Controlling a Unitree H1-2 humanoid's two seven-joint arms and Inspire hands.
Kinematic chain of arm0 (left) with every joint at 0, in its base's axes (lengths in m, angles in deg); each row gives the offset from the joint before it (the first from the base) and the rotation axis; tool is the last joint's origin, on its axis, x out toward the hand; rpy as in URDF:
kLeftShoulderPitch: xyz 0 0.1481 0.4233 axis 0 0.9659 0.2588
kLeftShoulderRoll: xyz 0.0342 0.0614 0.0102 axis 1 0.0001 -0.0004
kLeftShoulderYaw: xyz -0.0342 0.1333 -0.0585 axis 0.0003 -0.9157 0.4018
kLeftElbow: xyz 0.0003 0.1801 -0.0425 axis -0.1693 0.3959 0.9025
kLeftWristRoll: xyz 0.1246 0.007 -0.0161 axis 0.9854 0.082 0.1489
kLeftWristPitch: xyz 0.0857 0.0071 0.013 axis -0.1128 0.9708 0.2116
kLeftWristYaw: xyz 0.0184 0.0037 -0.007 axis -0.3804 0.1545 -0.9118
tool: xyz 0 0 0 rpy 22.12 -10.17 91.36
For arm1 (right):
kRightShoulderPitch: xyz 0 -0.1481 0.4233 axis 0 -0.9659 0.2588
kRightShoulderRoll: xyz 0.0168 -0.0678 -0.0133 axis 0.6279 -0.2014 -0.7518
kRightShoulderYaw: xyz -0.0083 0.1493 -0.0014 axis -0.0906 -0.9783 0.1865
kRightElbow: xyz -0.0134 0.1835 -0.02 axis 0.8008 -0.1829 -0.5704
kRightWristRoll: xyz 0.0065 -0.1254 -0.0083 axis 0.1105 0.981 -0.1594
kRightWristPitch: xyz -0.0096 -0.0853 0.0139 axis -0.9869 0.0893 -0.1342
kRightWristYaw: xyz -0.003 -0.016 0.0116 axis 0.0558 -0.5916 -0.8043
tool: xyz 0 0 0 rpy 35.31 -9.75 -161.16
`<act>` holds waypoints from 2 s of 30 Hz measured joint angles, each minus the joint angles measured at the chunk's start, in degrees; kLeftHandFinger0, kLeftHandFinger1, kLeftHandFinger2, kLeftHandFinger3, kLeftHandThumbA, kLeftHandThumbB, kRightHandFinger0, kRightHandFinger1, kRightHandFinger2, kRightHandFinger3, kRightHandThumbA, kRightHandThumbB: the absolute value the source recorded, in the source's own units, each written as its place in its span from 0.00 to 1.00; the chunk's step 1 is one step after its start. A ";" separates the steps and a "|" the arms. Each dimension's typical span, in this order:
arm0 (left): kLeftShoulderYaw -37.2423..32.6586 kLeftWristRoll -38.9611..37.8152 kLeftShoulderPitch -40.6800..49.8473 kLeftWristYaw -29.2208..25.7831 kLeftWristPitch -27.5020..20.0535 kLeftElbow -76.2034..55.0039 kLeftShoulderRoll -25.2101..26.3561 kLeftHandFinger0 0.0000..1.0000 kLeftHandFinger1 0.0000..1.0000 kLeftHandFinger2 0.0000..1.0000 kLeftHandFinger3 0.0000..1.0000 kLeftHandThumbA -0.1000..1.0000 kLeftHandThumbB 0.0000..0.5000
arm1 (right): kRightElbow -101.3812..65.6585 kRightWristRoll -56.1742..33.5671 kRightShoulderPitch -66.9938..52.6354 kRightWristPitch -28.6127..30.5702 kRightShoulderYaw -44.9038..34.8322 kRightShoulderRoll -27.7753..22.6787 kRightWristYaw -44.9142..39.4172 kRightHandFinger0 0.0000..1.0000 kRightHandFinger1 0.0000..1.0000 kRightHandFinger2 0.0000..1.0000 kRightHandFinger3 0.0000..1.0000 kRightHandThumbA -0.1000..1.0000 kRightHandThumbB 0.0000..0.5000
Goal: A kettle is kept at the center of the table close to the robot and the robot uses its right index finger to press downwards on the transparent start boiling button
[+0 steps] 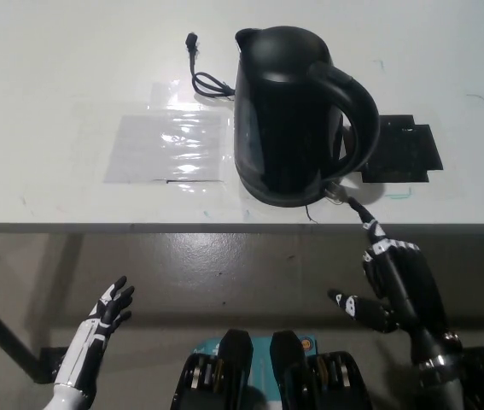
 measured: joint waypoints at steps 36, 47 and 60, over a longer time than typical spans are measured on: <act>-0.38 1.43 -0.80 1.01 -4.42 -1.23 0.71 1.00 1.00 1.00 1.00 1.00 0.76 | 12.81 13.14 9.96 -10.35 4.95 -2.17 2.64 0.00 0.00 0.00 1.00 1.00 0.48; -0.39 1.44 -1.06 1.02 -4.60 -1.67 0.71 1.00 1.00 1.00 1.00 1.00 0.67 | 13.05 13.15 10.50 -11.07 5.60 -2.75 2.64 0.00 0.00 0.00 1.00 1.00 0.48; -0.39 1.41 -1.62 1.02 -4.93 -1.67 0.71 1.00 1.00 1.00 1.00 1.00 0.68 | 15.85 12.96 11.75 -11.20 5.93 -2.86 2.74 0.00 0.00 0.00 1.00 1.00 0.49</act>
